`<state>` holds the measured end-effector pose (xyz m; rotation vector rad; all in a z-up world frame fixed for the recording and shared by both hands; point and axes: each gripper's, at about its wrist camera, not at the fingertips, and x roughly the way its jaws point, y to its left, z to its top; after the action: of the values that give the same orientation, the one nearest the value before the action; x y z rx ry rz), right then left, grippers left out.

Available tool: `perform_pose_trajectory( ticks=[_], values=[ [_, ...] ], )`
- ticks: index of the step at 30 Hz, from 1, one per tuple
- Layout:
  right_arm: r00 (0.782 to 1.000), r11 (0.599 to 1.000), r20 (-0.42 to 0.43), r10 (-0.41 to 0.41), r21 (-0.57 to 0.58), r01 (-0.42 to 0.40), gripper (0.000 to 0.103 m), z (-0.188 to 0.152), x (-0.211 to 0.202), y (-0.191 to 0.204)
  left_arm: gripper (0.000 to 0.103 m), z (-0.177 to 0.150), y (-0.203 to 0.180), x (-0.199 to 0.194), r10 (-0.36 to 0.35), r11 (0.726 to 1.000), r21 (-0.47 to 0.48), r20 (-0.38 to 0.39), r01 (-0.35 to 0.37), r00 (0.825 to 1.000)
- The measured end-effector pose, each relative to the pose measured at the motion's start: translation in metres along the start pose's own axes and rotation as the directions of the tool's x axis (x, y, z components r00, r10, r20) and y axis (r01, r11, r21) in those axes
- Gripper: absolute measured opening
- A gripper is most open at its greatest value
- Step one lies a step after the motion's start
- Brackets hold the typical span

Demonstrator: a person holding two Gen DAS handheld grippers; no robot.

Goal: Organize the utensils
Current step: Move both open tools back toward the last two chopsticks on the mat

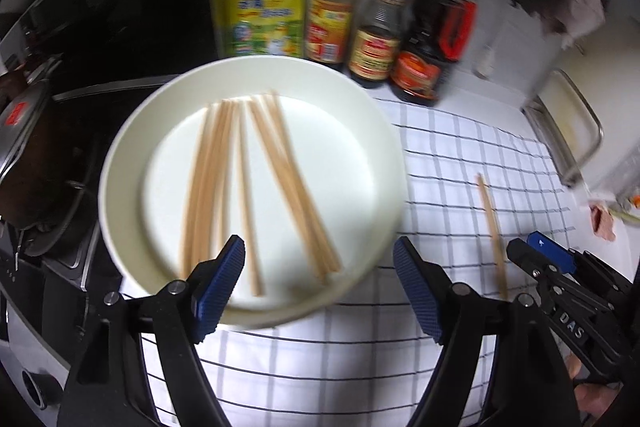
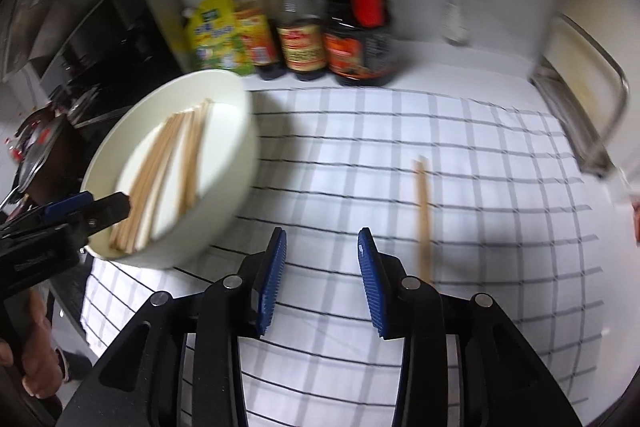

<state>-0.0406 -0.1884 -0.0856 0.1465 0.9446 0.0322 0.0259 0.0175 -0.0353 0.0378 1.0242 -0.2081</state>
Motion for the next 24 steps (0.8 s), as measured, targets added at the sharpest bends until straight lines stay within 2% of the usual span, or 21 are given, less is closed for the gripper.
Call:
perform_pose_trajectory(
  ticks=[4, 12, 20, 24],
  values=[
    [0.997, 0.997, -0.005, -0.075, 0.004, 0.075, 0.039, -0.012, 0.003, -0.027, 0.078, -0.006, -0.026, 0.002, -0.021, 0.999, 0.042, -0.005, 0.021, 1.0],
    [0.993, 0.993, -0.052, -0.106, 0.046, 0.108, 0.039, -0.037, 0.026, -0.066, 0.079, -0.018, -0.057, 0.005, -0.039, 0.996, 0.086, -0.005, 0.04, 0.999],
    [0.993, 0.995, -0.072, -0.096, 0.029, 0.099, 0.039, -0.047, 0.043, -0.072, 0.081, -0.031, -0.076, 0.015, -0.032, 0.995, 0.097, -0.029, 0.034, 0.999],
    [0.99, 0.993, -0.07, -0.119, 0.003, 0.119, 0.039, -0.051, 0.049, -0.071, 0.081, -0.034, -0.081, 0.02, -0.028, 0.995, 0.098, -0.041, 0.032, 0.999]
  ],
)
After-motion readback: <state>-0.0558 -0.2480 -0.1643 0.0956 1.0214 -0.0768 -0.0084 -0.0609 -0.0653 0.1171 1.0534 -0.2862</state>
